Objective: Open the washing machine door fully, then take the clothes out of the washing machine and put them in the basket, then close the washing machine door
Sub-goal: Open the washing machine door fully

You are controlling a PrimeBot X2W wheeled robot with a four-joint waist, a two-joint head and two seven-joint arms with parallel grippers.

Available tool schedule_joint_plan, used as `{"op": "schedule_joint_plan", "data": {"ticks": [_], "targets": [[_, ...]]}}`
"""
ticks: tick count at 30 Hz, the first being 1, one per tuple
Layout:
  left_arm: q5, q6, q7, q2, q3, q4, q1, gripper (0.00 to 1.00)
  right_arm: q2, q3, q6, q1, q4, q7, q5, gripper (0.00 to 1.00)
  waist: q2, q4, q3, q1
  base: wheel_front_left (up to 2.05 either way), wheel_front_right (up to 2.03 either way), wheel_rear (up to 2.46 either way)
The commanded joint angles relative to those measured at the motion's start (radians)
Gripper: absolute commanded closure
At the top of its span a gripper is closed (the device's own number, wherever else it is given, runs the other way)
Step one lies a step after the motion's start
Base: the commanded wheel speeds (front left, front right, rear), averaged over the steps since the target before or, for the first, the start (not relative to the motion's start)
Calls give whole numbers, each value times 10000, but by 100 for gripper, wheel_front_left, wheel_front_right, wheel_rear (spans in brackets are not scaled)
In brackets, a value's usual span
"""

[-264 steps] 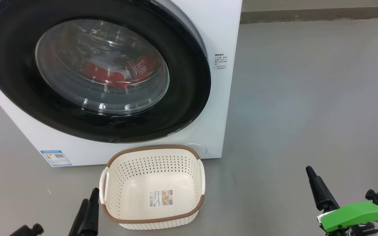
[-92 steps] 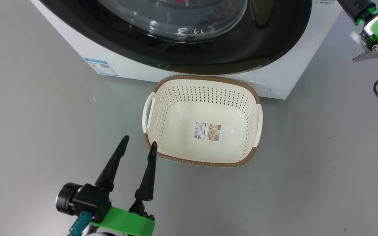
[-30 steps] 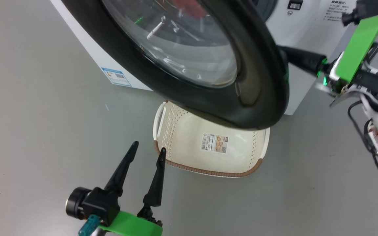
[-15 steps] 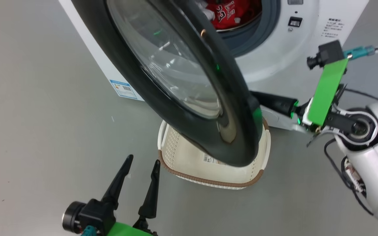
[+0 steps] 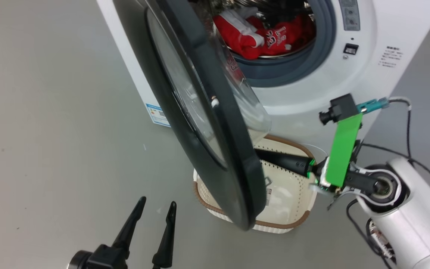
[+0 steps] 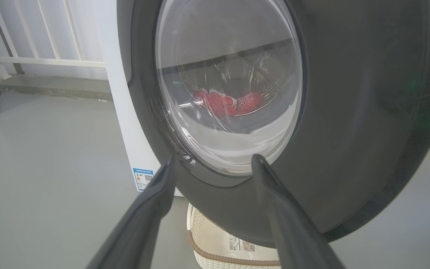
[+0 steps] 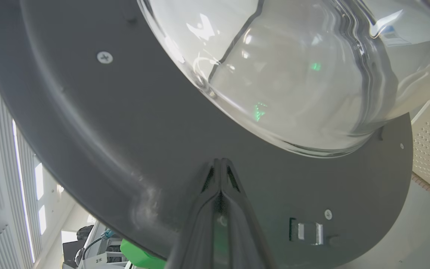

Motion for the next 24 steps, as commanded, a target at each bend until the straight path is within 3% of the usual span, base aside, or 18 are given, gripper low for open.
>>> {"op": "schedule_joint_plan", "data": {"ticks": [1, 24], "targets": [[62, -11, -92, 99, 383, -198, 36, 0, 268, 167, 54, 196, -383, 65, -102, 100, 0, 254, -242, 0, 0, 0, 0], [139, -55, -92, 99, 828, -276, 489, 0, 1259, 666, 54, 637, -249, -28, -484, 100, 0, 1198, -734, 0, 0, 0, 0]]}}
